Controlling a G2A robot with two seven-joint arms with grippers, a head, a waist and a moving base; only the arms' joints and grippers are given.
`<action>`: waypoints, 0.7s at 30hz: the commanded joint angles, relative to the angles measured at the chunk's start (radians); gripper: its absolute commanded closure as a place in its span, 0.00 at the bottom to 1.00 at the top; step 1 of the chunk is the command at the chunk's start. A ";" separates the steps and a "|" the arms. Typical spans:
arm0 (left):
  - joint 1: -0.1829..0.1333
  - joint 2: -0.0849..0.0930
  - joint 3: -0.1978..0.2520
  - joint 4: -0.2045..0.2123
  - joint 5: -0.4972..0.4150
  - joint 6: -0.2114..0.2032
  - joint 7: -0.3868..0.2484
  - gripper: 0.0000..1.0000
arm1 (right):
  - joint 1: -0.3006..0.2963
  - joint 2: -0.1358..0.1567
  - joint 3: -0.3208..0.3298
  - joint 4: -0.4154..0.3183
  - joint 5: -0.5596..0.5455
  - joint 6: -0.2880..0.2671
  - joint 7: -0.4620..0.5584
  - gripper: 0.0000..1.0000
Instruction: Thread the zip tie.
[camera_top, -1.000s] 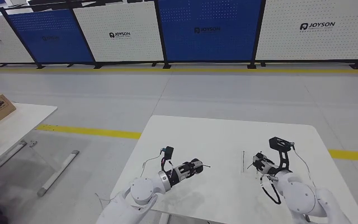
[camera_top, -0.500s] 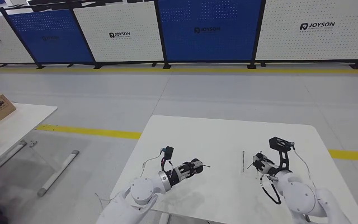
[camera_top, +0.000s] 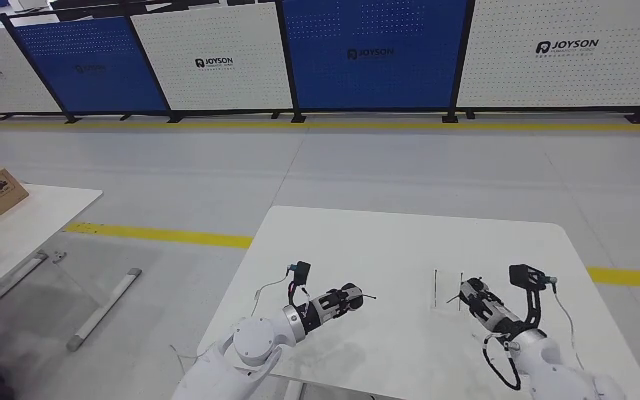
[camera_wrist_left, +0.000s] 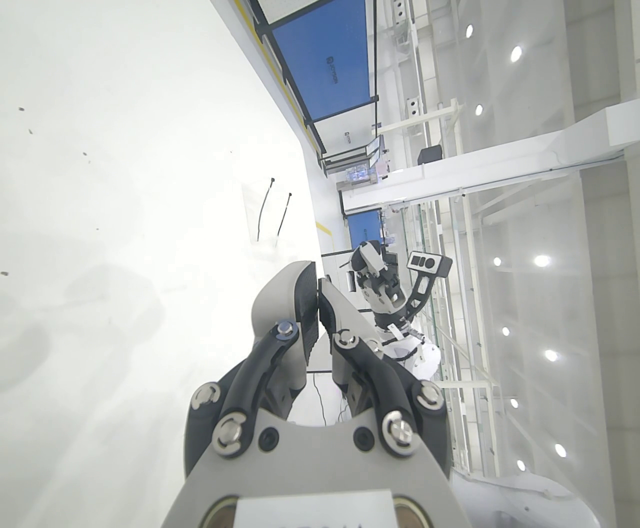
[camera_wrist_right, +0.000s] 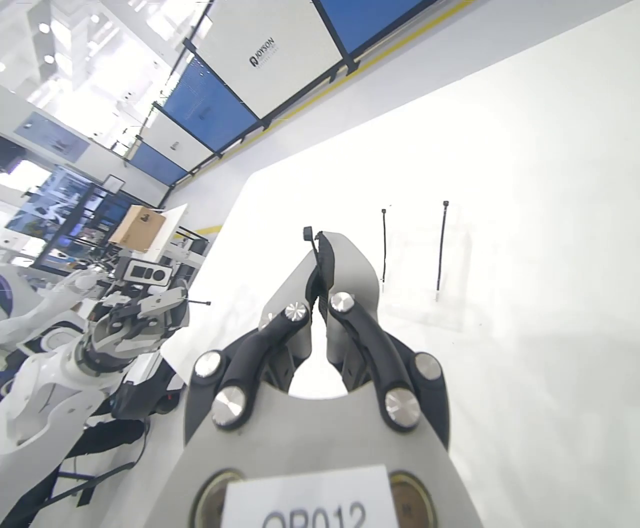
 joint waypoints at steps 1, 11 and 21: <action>0.000 0.000 0.000 0.000 0.000 0.000 0.000 1.00 | -0.024 -0.002 -0.014 0.014 0.013 -0.035 -0.040 1.00; 0.000 0.000 0.000 0.000 0.000 0.000 0.000 1.00 | -0.029 -0.006 -0.041 0.039 0.016 -0.053 -0.079 1.00; -0.034 0.004 0.044 -0.014 0.144 0.009 -0.050 1.00 | -0.075 -0.015 -0.073 0.072 0.071 -0.195 -0.274 1.00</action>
